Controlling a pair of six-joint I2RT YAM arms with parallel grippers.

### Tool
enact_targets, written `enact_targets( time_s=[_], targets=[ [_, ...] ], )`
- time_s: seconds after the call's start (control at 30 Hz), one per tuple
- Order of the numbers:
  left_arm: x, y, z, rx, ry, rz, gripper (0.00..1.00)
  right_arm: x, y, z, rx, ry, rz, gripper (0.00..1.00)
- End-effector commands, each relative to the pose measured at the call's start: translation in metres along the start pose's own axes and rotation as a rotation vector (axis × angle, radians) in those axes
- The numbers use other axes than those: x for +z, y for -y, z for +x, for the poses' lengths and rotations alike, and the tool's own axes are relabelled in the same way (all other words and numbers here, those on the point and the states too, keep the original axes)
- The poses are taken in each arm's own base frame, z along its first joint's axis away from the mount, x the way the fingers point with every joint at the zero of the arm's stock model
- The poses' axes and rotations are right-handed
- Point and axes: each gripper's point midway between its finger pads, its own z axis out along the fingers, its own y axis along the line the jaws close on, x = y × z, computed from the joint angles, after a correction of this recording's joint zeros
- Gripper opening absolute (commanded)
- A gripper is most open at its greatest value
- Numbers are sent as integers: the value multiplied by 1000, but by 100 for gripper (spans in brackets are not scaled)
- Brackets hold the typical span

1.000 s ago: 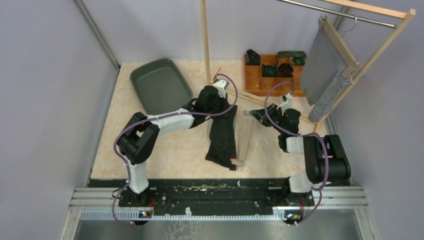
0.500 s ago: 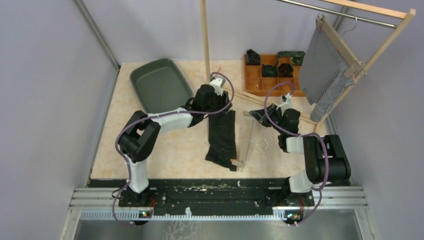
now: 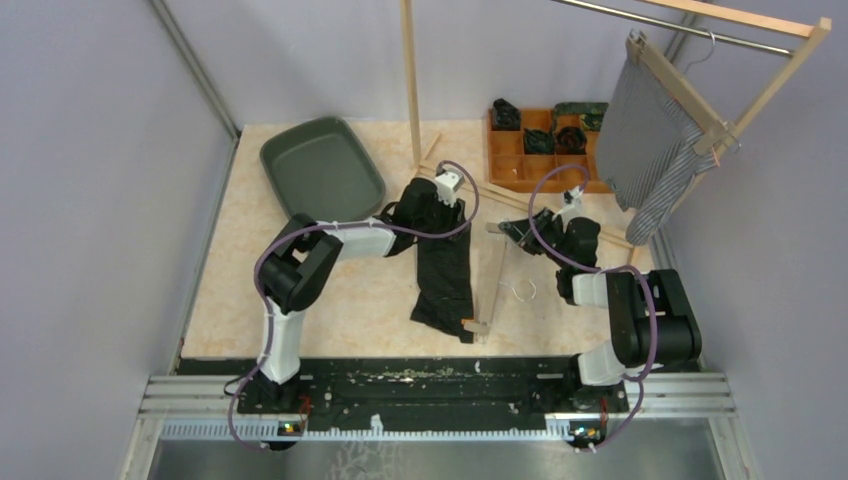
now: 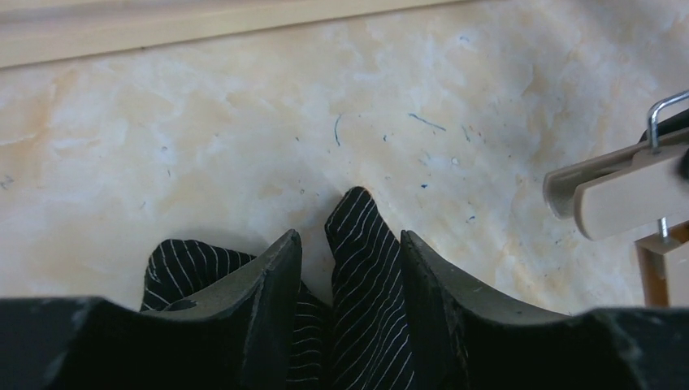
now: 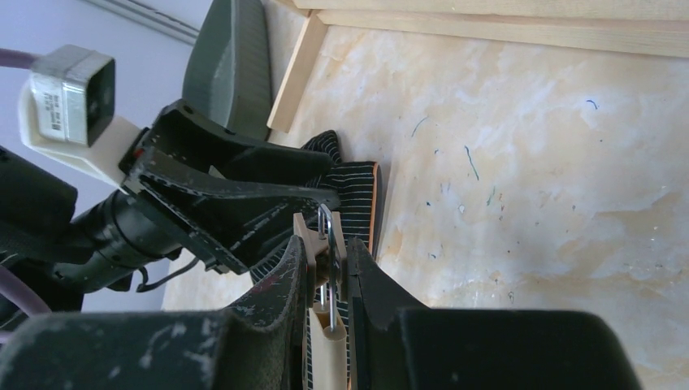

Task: Clip the underwear to the hanger
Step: Clamp the underwear onto the hanger.

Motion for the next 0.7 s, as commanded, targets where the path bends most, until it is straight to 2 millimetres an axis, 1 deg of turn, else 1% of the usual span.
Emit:
enact_targets(
  time_s=[0.0,0.23,0.33,0.4,0.5,0.63,0.67],
  targets=[
    [7,7,-4,31,6,57,54,1,-16,-13,-80,34,-53,0],
    [16,1,9,13,-24,36,53,0,-15,-11,-80,33,-51,0],
    [18,-1,9,-2,-15,28,50,0,-14,-10,-80,32,-47,0],
    [21,1,11,-8,-24,40,46,0,-14,-10,-81,31,-50,0],
    [22,-1,11,-16,-22,36,32,0,-14,-11,-82,32,-46,0],
    [14,-2,-2,-51,22,33,1,0,-12,-8,-86,24,-42,0],
    [11,-1,-9,-67,45,35,0,1,-11,-8,-87,22,-43,0]
  ],
)
